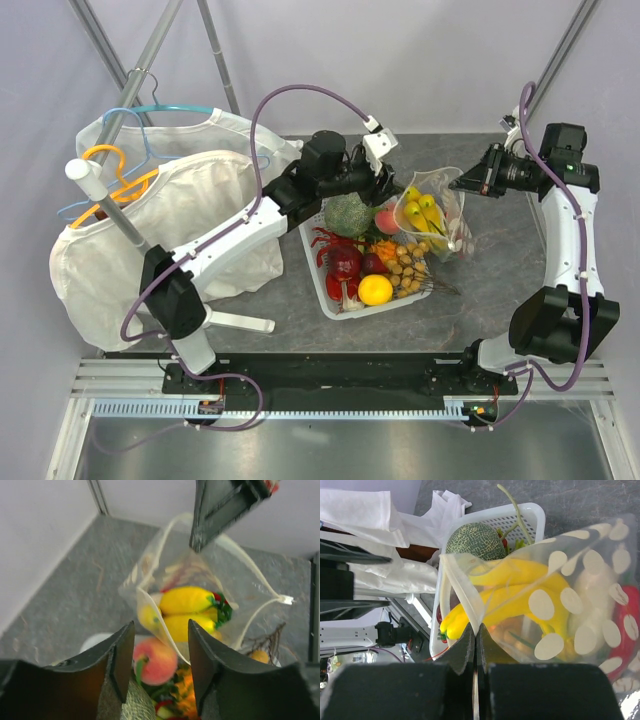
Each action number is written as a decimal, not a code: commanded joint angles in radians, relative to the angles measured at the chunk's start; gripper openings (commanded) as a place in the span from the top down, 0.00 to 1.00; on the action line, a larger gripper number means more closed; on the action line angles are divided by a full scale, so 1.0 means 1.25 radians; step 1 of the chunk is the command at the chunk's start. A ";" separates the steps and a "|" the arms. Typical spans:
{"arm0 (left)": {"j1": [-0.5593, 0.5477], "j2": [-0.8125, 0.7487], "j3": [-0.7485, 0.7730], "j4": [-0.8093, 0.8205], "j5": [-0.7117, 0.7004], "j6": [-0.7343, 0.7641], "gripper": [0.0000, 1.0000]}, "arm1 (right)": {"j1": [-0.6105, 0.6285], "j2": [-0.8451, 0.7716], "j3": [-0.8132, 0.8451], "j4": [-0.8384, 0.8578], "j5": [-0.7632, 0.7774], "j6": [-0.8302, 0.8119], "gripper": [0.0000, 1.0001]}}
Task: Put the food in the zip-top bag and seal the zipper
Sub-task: Adjust the zipper food storage bag at the center of the board.
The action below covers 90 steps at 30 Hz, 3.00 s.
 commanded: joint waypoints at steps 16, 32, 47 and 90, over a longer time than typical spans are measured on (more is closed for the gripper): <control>-0.011 0.059 0.082 -0.258 0.029 -0.283 0.55 | -0.002 -0.011 0.052 0.004 -0.032 -0.003 1.00; -0.011 0.151 0.157 -0.292 0.061 -0.405 0.86 | -0.003 -0.010 0.047 0.004 -0.030 -0.002 1.00; 0.034 0.257 0.334 -0.283 0.220 -0.618 0.98 | -0.003 0.010 -0.023 0.006 0.076 -0.057 1.00; 0.034 0.116 0.187 -0.123 0.161 -0.151 0.28 | 0.010 0.091 0.045 0.006 0.082 -0.106 1.00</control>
